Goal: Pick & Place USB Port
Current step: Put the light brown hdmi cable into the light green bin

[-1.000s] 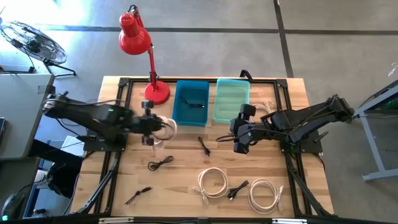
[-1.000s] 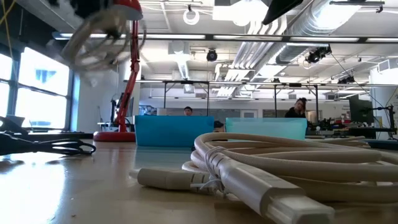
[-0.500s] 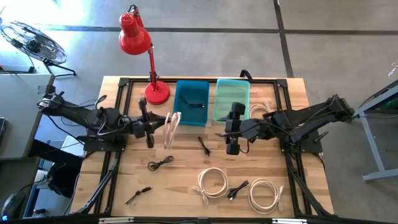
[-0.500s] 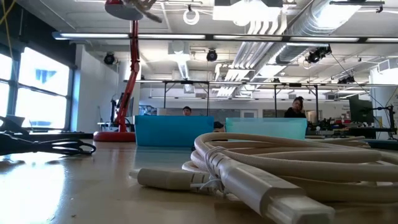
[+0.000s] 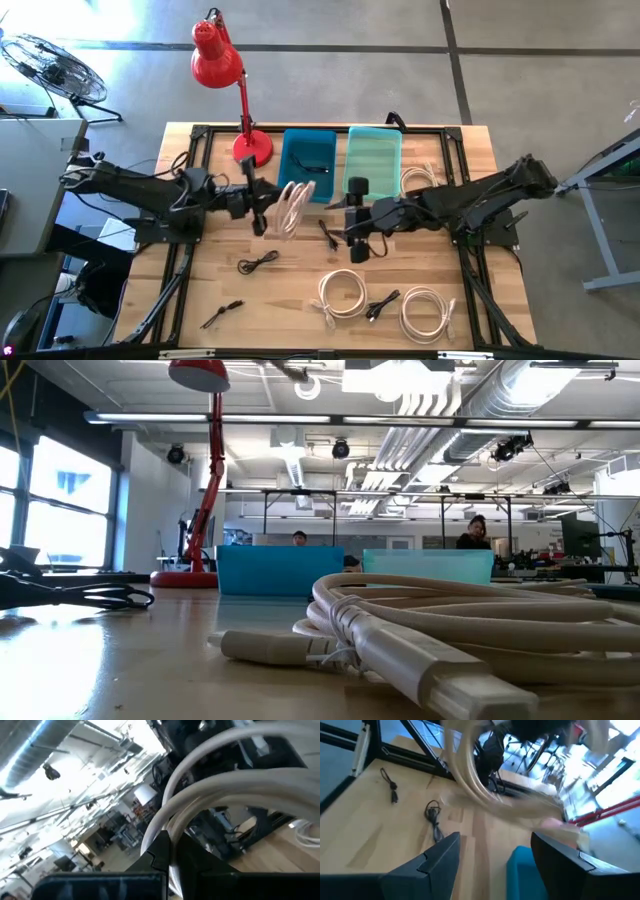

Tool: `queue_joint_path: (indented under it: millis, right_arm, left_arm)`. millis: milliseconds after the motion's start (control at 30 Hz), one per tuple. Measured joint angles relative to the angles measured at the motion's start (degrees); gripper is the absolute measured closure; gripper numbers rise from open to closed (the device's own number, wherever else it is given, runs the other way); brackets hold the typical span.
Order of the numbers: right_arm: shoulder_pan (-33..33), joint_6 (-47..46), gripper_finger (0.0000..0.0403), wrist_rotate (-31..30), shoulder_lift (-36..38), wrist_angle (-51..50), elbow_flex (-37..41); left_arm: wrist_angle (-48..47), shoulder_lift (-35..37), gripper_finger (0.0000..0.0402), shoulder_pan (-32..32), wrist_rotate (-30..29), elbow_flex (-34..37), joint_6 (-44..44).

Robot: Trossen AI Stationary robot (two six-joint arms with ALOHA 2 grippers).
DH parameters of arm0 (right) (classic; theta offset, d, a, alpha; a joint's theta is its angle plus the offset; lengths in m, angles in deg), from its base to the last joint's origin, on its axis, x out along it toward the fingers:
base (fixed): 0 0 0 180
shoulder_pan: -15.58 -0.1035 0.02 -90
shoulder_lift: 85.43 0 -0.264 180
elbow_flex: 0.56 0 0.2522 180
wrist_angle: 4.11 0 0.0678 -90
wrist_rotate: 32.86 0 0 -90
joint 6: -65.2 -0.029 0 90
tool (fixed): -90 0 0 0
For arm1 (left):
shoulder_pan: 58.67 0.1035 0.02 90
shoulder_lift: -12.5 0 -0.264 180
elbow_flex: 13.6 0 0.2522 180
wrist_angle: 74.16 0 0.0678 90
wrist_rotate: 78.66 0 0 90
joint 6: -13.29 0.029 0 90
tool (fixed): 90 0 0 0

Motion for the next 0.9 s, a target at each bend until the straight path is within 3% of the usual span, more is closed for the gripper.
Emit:
queue_joint_path:
  millis: [233,400,667,900]
  right_arm:
    - [-0.4,4.6,0.0167,-2.2,-1.9,3.0,0.0]
    - [-0.3,4.7,0.0167,-2.9,-1.9,3.1,0.0]
    - [0.2,6.1,0.0167,-1.8,-1.9,3.8,0.0]
    - [0.6,6.2,0.0167,0.2,-3.6,4.7,0.0]
  left_arm:
    - [10.0,-6.8,0.0394,7.0,12.1,0.0,-7.1]
    - [14.5,-10.5,0.0394,8.9,14.9,-0.2,-8.4]
    - [14.3,-16.5,0.0394,9.0,19.6,-6.0,-9.0]
    - [11.7,-20.0,0.0394,9.0,20.2,-10.3,-7.9]
